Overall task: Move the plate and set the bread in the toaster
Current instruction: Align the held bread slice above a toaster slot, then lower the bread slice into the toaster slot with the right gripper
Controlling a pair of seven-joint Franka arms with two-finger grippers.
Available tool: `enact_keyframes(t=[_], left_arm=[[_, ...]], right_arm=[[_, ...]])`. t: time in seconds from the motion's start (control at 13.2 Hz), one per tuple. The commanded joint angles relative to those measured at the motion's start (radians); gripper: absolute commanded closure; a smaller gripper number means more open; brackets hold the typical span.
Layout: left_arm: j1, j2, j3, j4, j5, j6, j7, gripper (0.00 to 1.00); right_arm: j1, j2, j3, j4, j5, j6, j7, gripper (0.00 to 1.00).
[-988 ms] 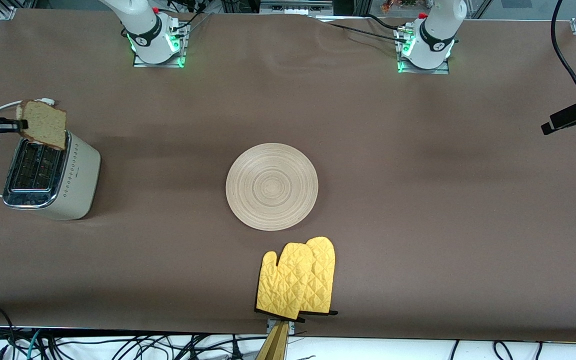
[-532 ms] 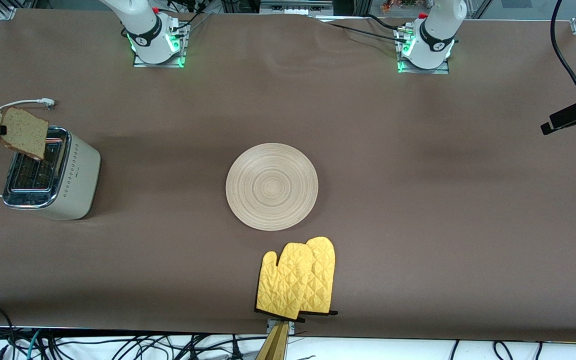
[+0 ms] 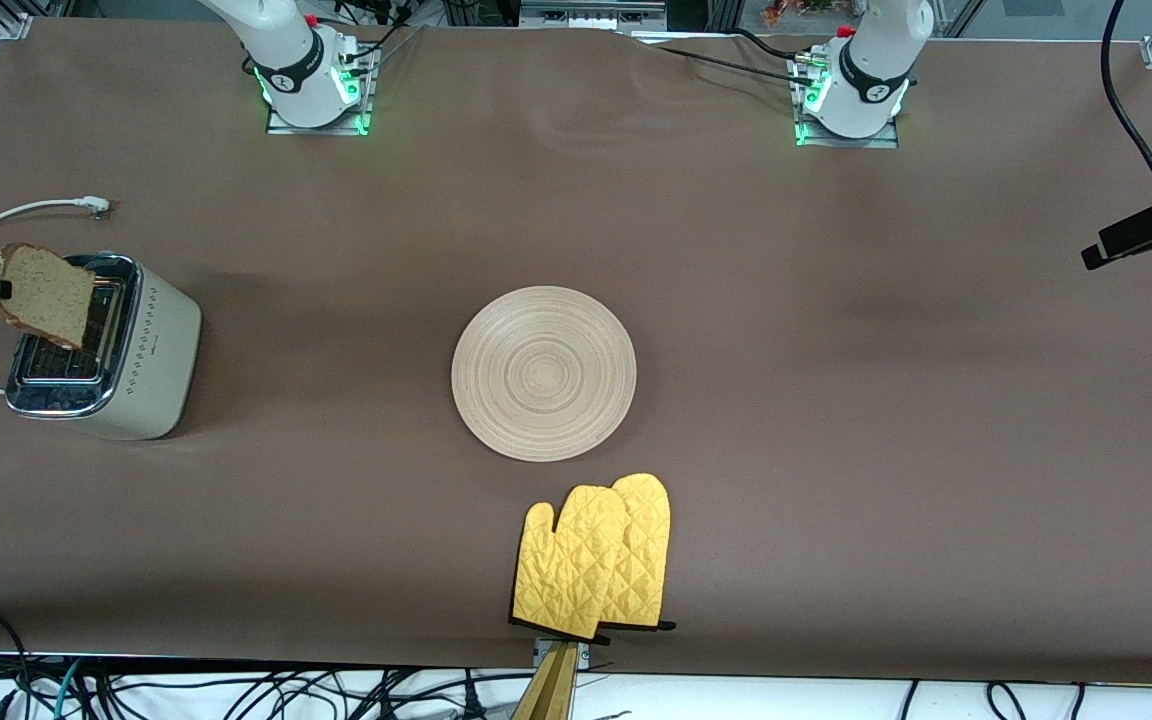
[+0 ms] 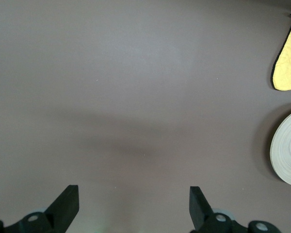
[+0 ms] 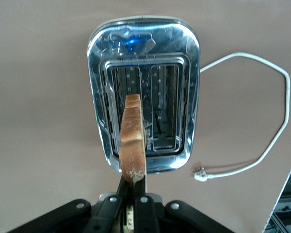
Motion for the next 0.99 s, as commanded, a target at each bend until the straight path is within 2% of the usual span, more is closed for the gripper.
enact_keyframes(t=[0.0,0.53,0.91], left_arm=[[0.005,0.005,0.001,0.02,-0.008,-0.008,0.023,0.0],[0.006,0.005,0.01,0.02,-0.007,-0.008,0.023,0.0],[0.006,0.005,0.01,0.02,-0.007,-0.008,0.023,0.0]], right_arm=[[-0.007,0.013,-0.003,0.019,0.035,0.005,-0.002,1.0],[-0.025,0.013,-0.006,0.019,0.035,0.002,-0.023,1.0],[-0.099,0.01,-0.004,0.021,0.032,0.004,-0.114,1.0]])
